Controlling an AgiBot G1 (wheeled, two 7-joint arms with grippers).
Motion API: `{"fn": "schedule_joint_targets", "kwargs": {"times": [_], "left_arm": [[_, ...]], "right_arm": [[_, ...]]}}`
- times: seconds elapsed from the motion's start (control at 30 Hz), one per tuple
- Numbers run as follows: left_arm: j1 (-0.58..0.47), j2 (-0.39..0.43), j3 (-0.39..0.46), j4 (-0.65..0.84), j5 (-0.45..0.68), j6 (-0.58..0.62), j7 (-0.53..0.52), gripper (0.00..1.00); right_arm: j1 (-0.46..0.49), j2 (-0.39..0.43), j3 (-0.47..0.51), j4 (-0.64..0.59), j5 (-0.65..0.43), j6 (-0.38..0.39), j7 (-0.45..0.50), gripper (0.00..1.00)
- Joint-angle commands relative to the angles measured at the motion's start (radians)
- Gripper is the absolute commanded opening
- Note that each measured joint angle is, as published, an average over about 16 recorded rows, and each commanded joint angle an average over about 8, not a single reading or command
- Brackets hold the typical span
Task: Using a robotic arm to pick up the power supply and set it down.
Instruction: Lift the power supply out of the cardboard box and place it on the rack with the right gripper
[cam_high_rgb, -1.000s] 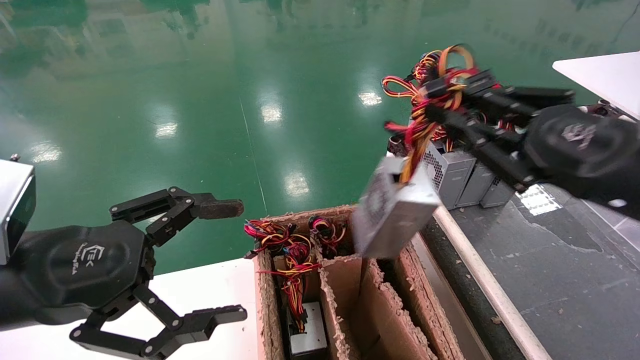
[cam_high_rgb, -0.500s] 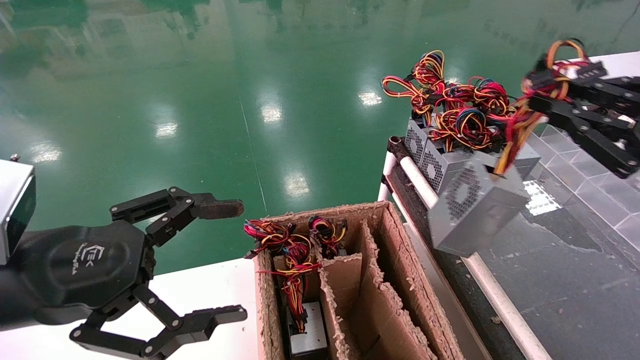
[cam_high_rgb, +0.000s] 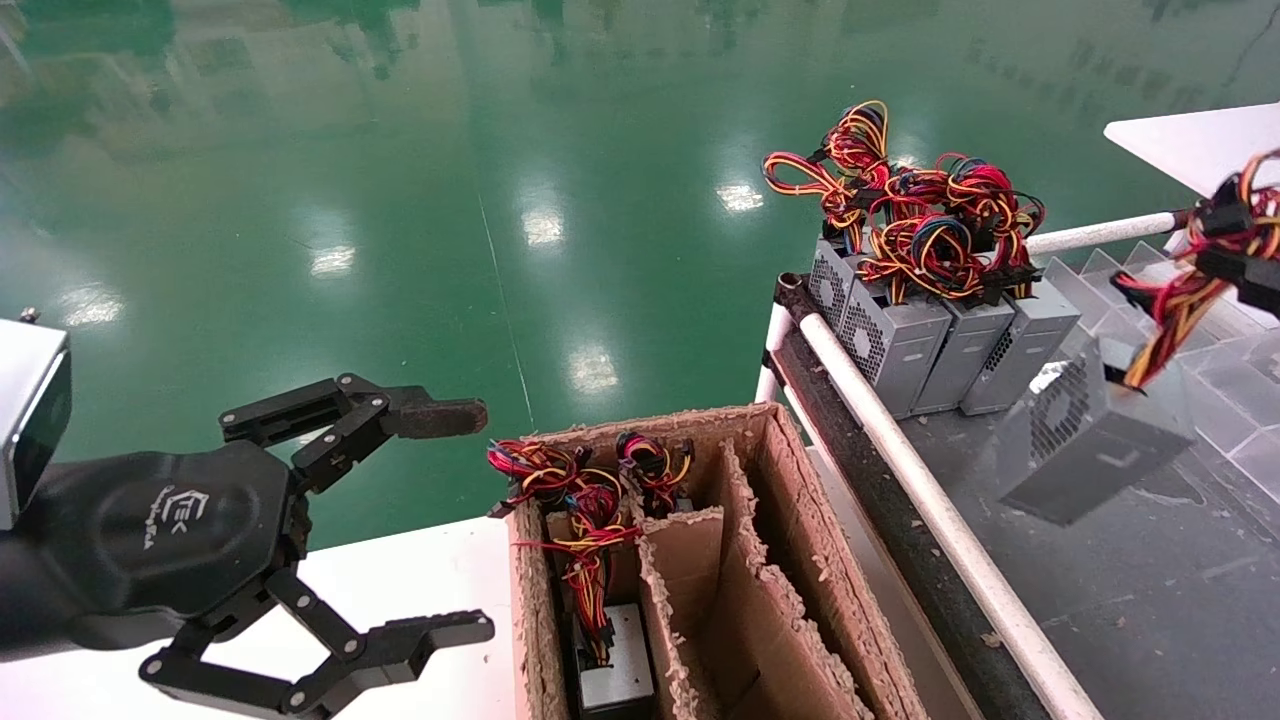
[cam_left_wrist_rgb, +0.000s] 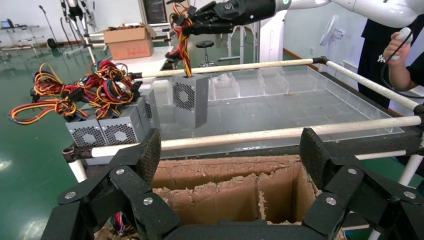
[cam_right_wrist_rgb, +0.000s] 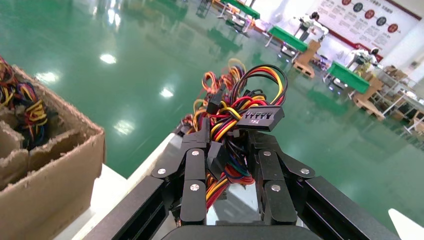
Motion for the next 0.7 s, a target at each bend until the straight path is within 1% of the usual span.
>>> {"fn": "schedule_joint_targets", "kwargs": {"times": [0.03, 0.2, 0.37, 0.5, 0.7], "left_arm": [[0.0, 0.0, 0.0, 0.0, 0.0, 0.0, 0.0, 1.0], [0.0, 0.0, 0.0, 0.0, 0.0, 0.0, 0.0, 1.0], [0.0, 0.0, 0.0, 0.0, 0.0, 0.0, 0.0, 1.0], [0.0, 0.0, 0.0, 0.0, 0.0, 0.0, 0.0, 1.0], [0.0, 0.0, 0.0, 0.0, 0.0, 0.0, 0.0, 1.0]], "right_arm": [[-0.021, 0.007, 0.01, -0.014, 0.001, -0.002, -0.01, 0.0], [-0.029, -0.017, -0.012, -0.014, -0.015, 0.002, -0.009, 0.0], [0.007, -0.055, -0.052, -0.014, -0.04, 0.007, -0.002, 0.0], [0.068, -0.092, -0.091, -0.026, -0.069, 0.01, 0.003, 0.0], [0.206, -0.162, -0.165, -0.068, -0.137, 0.008, 0.007, 0.0]]}}
